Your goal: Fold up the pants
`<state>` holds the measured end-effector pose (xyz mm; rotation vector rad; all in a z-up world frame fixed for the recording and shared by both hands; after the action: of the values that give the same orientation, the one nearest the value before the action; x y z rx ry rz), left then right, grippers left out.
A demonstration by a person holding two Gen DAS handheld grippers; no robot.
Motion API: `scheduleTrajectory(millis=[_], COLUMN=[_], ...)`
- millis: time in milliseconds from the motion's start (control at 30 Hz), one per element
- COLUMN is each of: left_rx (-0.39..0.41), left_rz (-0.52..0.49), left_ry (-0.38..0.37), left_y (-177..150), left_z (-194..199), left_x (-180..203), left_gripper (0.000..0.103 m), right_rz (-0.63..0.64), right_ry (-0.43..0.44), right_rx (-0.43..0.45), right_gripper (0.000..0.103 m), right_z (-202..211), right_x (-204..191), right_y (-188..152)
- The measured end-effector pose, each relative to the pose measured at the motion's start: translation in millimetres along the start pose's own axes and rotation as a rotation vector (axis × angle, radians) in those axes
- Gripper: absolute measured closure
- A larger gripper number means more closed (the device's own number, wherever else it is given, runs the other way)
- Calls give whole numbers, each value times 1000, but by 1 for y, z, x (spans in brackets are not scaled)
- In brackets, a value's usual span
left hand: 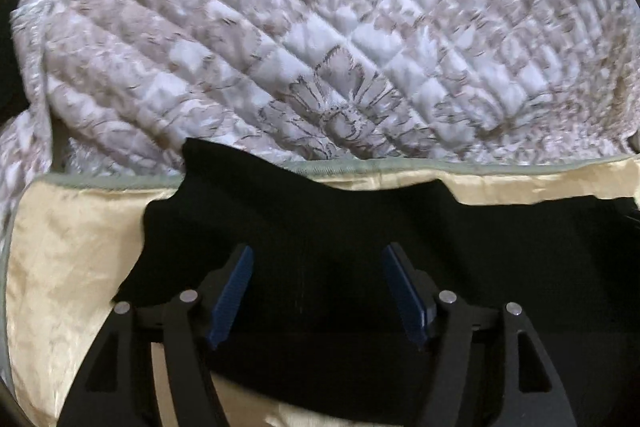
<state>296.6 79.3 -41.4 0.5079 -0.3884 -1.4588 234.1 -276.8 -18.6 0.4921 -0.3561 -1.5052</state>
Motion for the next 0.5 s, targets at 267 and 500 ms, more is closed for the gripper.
scheduleTrajectory(millis=[267, 500], left_rx=[-13, 5], left_rz=[-81, -140], left_ry=[68, 59], left_y=[2, -7], left_z=[-35, -28], left_x=[15, 40], left_gripper=[44, 99], right_rz=[67, 113], right_ry=[-69, -47], right_rx=[-63, -45], right_gripper=[44, 94], right_z=[-39, -37], right_x=[-3, -23], right_y=[9, 11])
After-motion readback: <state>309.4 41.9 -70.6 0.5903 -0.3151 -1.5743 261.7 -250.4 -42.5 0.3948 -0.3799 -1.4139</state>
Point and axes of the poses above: each gripper's, at about its wrist camera, not at the fingertips, and z roughly against the way its jaws point, x to its right, y to its top, the point moved 8 cm from there along -z, roughly the way its jaws point, and after that the axes turned 8 degrees about -x, right-handed, at the moved point
